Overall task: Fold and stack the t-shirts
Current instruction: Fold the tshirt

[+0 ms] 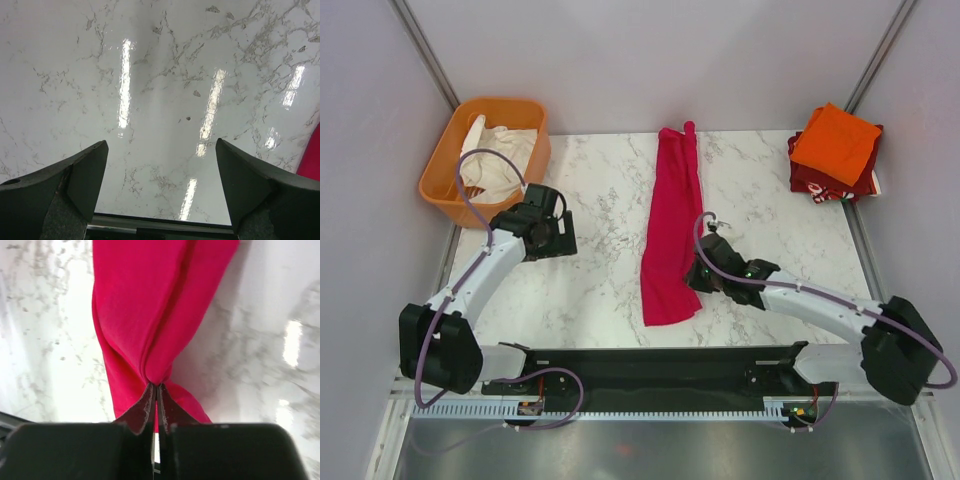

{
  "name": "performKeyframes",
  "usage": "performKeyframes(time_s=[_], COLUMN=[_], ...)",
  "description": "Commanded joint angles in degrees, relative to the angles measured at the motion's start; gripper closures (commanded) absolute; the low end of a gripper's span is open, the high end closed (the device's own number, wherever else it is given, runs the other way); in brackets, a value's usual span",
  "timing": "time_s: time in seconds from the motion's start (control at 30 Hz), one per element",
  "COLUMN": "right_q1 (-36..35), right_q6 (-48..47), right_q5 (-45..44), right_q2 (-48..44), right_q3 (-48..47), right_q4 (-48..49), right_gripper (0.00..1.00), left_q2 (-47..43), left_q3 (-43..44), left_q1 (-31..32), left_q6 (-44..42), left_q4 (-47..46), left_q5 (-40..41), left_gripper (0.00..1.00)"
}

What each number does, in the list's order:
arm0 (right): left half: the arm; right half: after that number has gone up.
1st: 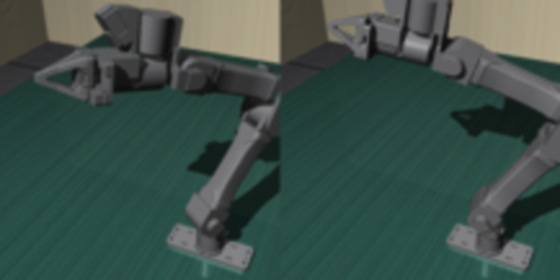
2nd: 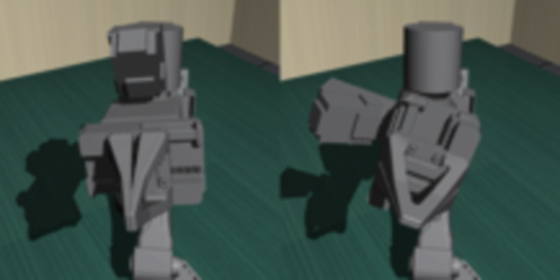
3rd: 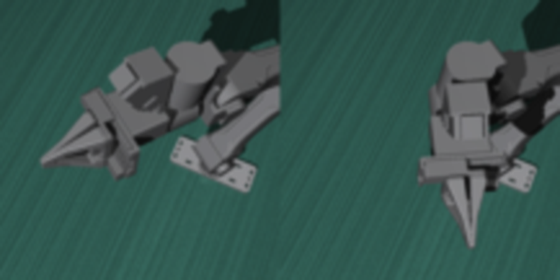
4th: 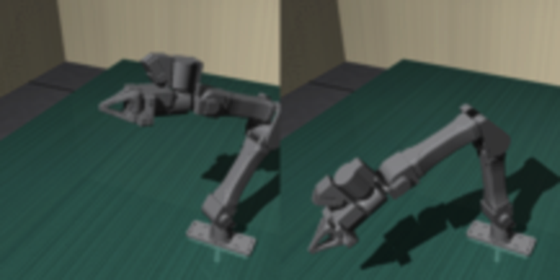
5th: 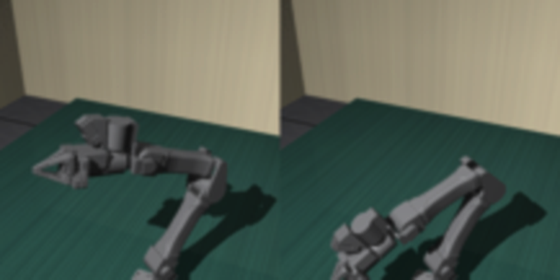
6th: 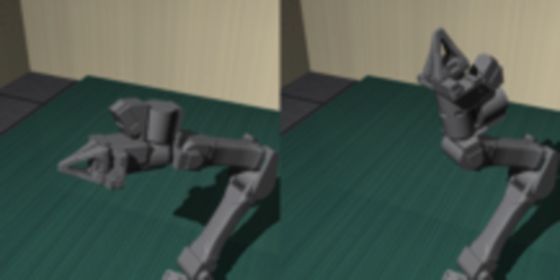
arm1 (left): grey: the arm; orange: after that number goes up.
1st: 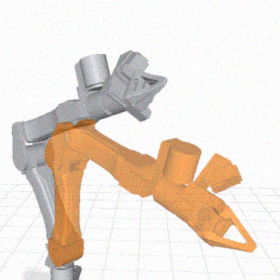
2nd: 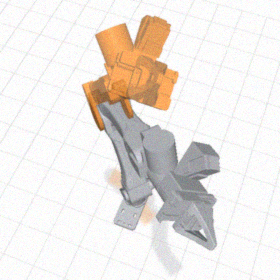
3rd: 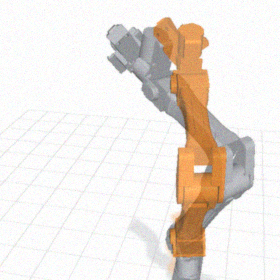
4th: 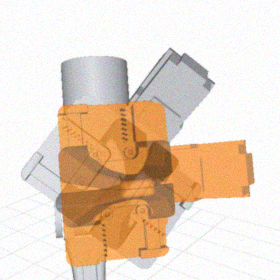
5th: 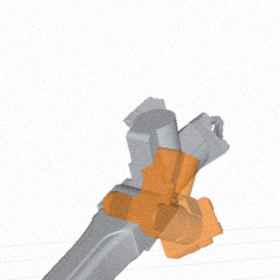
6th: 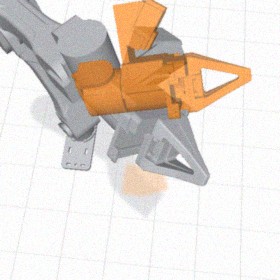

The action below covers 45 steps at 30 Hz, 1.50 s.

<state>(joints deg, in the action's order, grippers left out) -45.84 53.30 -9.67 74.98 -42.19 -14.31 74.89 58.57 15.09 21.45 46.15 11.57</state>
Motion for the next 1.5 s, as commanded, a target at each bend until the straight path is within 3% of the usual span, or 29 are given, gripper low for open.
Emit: performKeyframes(time_s=[0.0, 0.03, 0.07, 0.1, 0.13, 0.2, 0.33, 0.43, 0.67, 0.73, 0.77, 0.83, 0.87, 0.9, 0.93, 1.0, 1.17, 1.47], right_q1=[0.1, 0.3, 0.4, 0.4, 0.5, 0.4, 0.5, 3.3, 18.7, 22.5, 23.3, 24.9, 25.1, 25.0, 25.4, 26.1, 31.2, 39.3], right_q6=[-0.6, -0.7, -0.7, -0.7, -0.8, -1.8, -7.5, -14.9, -24.9, -25.8, -26.0, -25.5, -25.8, -26.3, -26.1, -25.0, -18.9, -18.7], right_q5=[-7.8, -8.3, -8.4, -8.6, -8.8, -10.9, -16.9, -15.7, 1.3, 9.5, 12.5, 19.2, 20.6, 22.3, 23.4, 23.6, 20.3, 20.9], right_q2=[-7.8, -9.6, -12.4, -13.4, -14.3, -16.2, -17.0, -10.8, 19.2, 27.0, 35.7, 45.3, 55.4, 60.4, 68.5, 73.9, 77.1, 77.1], right_q3=[3.8, 4.4, 4.7, 4.4, 3.8, 1.5, -4.4, -12.1, -35.3, -46.4, -51.3, -68.0, -75.2, -89.4, -95.4, -105.0, -98.2, -93.3], right_q4=[-13.7, -14.6, -16.4, -17.7, -18.9, -22.8, -23.7, -18.2, -4.0, -1.4, -1.4, -5.1, -7.9, -10.3, -11.9, -10.4, 2.6, 7.0], right_gripper=[0.91, 0.82, 0.46, 0.32, 0.24, 0.18, 0.19, 0.22, 0.44, 0.50, 0.53, 0.55, 0.55, 0.56, 0.56, 0.55, 0.57, 0.53], left_q2=[-1.5, -1.6, -1.8, -1.9, -2.0, -2.7, -1.9, -0.2, 1.7, 1.6, 1.7, 2.3, 2.8, 2.9, 3.1, 3.2, 3.9, 9.2], left_q3=[-0.8, -0.9, -1.2, -1.4, -1.7, -2.8, -3.9, -3.4, -4.8, -5.6, -6.2, -6.6, -6.9, -7.1, -7.2, -7.9, -9.2, -7.9], left_q1=[0.5, 1.1, 1.5, 2.0, 2.7, 4.3, 10.9, 13.6, 20.5, 22.2, 22.5, 23.2, 23.4, 23.6, 23.9, 24.1, 24.3, 24.7], left_q6=[2.1, 2.5, 2.7, 2.9, 3.4, 4.4, 5.9, 6.1, 11.3, 13.3, 13.7, 14.1, 14.0, 13.9, 13.7, 13.8, 14.0, 14.6], left_q4=[-1.2, -1.2, -1.2, -1.1, -1.2, -1.2, -1.1, -1.3, -5.4, -6.3, -7.0, -7.2, -7.3, -7.3, -7.3, -7.3, -7.3, -7.4], left_q5=[-2.1, -2.5, -3.7, -4.6, -5.7, -7.9, -8.1, -7.4, -9.8, -10.0, -10.3, -10.8, -10.7, -10.7, -10.6, -10.3, -11.0, -10.0], left_gripper=[0.05, 0.05, 0.05, 0.05, 0.05, 0.06, 0.06, 0.06, 0.07, 0.07, 0.07, 0.07, 0.08, 0.08, 0.08, 0.08, 0.09, 0.09])
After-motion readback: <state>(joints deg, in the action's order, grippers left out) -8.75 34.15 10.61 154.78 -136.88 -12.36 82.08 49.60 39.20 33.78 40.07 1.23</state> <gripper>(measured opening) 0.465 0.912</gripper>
